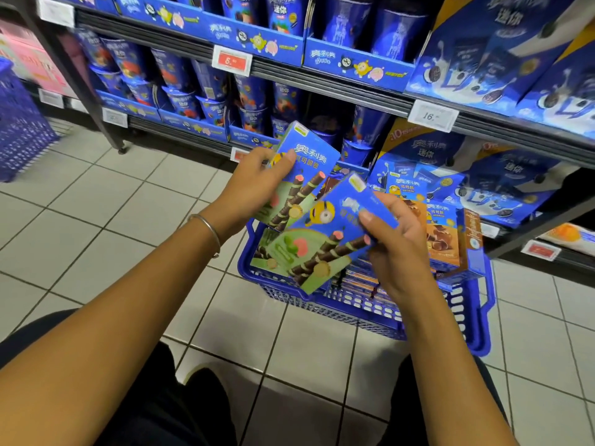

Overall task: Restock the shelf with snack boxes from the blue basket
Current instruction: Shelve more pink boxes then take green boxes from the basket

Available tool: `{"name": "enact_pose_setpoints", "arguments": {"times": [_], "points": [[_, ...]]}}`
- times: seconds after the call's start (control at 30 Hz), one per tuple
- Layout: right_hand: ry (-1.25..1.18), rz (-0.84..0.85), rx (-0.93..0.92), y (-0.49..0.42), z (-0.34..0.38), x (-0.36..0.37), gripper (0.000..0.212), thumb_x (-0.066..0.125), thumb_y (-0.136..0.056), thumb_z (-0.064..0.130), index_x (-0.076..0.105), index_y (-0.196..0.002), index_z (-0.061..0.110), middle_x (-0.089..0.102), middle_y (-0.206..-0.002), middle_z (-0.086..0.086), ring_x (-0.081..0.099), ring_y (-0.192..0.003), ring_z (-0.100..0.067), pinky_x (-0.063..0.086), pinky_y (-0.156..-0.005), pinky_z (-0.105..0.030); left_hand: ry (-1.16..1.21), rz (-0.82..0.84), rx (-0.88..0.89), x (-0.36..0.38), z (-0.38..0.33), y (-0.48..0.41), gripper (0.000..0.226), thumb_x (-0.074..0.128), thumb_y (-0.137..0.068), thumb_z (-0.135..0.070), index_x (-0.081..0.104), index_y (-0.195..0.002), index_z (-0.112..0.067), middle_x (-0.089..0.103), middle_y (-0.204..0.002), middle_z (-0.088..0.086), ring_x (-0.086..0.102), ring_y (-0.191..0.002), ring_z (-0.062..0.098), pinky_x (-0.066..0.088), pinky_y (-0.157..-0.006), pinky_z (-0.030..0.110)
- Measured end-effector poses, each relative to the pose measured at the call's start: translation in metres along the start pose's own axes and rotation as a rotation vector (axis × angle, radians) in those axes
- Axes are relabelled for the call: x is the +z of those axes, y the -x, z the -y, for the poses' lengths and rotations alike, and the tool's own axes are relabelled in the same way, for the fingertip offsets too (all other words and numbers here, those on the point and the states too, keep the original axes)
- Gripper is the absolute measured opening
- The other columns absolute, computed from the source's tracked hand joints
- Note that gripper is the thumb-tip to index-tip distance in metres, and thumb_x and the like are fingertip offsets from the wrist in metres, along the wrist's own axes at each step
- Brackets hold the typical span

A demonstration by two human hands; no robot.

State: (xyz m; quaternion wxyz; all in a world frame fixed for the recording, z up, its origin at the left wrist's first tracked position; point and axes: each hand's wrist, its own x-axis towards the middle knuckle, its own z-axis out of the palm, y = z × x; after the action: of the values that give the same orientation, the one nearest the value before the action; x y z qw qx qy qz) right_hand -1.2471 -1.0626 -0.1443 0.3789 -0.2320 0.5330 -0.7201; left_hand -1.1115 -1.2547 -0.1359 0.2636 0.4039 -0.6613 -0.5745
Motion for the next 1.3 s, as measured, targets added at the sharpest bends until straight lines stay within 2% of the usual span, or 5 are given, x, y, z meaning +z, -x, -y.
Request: {"name": "enact_pose_setpoints", "arguments": {"times": [0.23, 0.37, 0.67, 0.97, 1.3], "points": [[-0.009, -0.229, -0.067, -0.024, 0.014, 0.032, 0.013, 0.07, -0.093, 0.012, 0.063, -0.102, 0.006, 0.064, -0.093, -0.017, 0.062, -0.084, -0.031, 0.049, -0.095, -0.058, 0.115, 0.295, -0.061, 0.016, -0.014, 0.018, 0.078, 0.047, -0.078, -0.085, 0.069, -0.109, -0.016, 0.074, -0.121, -0.004, 0.071, -0.111, 0.017, 0.056, -0.103, 0.05], [0.075, -0.34, -0.085, -0.033, 0.008, 0.045, 0.021, 0.068, -0.096, 0.028, 0.052, -0.091, 0.015, 0.055, -0.099, -0.016, 0.053, -0.092, -0.032, 0.045, -0.091, -0.062, 0.159, 0.261, -0.03, 0.021, -0.007, 0.029, 0.042, 0.073, -0.09, -0.058, 0.063, -0.117, -0.027, 0.076, -0.095, -0.024, 0.075, -0.09, -0.002, 0.057, -0.069, 0.016], [0.342, -0.418, -0.145, -0.038, 0.004, 0.07, 0.052, 0.053, -0.103, 0.035, 0.033, -0.148, 0.02, 0.031, -0.155, -0.001, 0.034, -0.128, -0.001, 0.033, -0.105, -0.023, 0.217, 0.293, -0.089, 0.032, -0.012, 0.043, 0.046, 0.073, -0.099, -0.026, 0.053, -0.138, -0.013, 0.076, -0.121, 0.004, 0.078, -0.1, 0.02, 0.063, -0.082, 0.034], [0.512, -0.31, 0.202, -0.031, -0.05, 0.03, 0.035, 0.054, -0.101, 0.038, 0.057, -0.093, 0.004, 0.058, -0.095, -0.004, 0.056, -0.094, -0.021, 0.044, -0.081, -0.037, 0.369, 0.072, -0.093, 0.007, -0.02, 0.022, 0.047, 0.073, -0.099, -0.024, 0.06, -0.137, -0.001, 0.077, -0.116, 0.007, 0.078, -0.096, 0.02, 0.06, -0.076, 0.032], [0.872, -0.197, 0.398, -0.004, -0.125, -0.005, 0.037, 0.071, -0.085, 0.055, 0.071, -0.103, 0.022, 0.073, -0.103, 0.002, 0.068, -0.096, -0.022, 0.056, -0.088, -0.049, 0.382, 0.023, -0.171, 0.004, -0.02, 0.026, 0.054, 0.075, -0.097, -0.028, 0.057, -0.139, 0.0, 0.078, -0.118, 0.013, 0.079, -0.101, 0.028, 0.065, -0.079, 0.036]]}}
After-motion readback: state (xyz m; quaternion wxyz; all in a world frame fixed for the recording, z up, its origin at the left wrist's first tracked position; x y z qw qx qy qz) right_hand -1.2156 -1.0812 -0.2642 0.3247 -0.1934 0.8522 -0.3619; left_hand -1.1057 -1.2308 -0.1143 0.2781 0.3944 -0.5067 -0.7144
